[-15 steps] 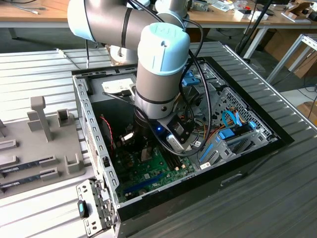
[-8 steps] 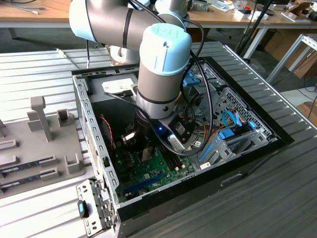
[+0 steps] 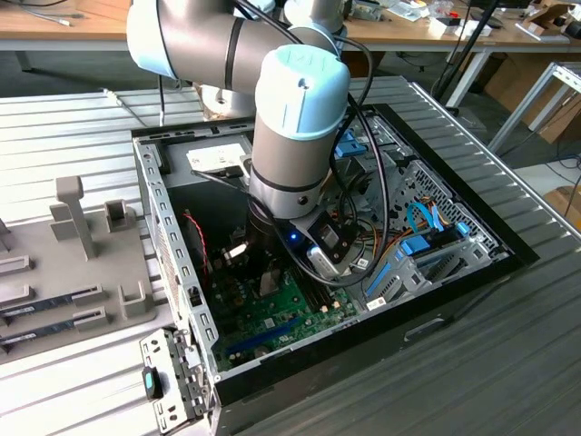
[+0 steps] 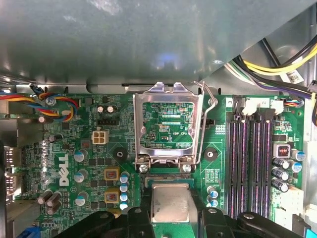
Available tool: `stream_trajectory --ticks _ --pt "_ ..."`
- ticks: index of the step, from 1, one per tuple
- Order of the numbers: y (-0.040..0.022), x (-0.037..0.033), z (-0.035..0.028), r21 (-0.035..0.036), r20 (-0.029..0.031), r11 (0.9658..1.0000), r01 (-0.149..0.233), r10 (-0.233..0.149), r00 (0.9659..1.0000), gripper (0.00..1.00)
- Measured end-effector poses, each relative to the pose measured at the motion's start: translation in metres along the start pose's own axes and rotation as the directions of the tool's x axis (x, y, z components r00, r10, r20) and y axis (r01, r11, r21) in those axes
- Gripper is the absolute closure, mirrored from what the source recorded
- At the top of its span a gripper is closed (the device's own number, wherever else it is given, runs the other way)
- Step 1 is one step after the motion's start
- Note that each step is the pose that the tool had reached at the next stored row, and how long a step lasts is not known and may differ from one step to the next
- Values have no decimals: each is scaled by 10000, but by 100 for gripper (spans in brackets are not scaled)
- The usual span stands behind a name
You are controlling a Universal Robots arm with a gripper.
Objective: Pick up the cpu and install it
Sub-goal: 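Place the cpu into insertion slot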
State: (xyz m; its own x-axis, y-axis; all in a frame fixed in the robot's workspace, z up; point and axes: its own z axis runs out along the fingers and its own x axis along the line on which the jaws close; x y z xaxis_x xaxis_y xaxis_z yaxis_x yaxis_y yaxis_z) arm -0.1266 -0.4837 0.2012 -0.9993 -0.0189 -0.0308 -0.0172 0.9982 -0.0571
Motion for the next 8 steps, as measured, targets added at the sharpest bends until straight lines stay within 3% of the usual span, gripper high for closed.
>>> stream_trajectory --ticks 8 --pt "-1 0 10 1 -1 10000 1 -1 10000 60"
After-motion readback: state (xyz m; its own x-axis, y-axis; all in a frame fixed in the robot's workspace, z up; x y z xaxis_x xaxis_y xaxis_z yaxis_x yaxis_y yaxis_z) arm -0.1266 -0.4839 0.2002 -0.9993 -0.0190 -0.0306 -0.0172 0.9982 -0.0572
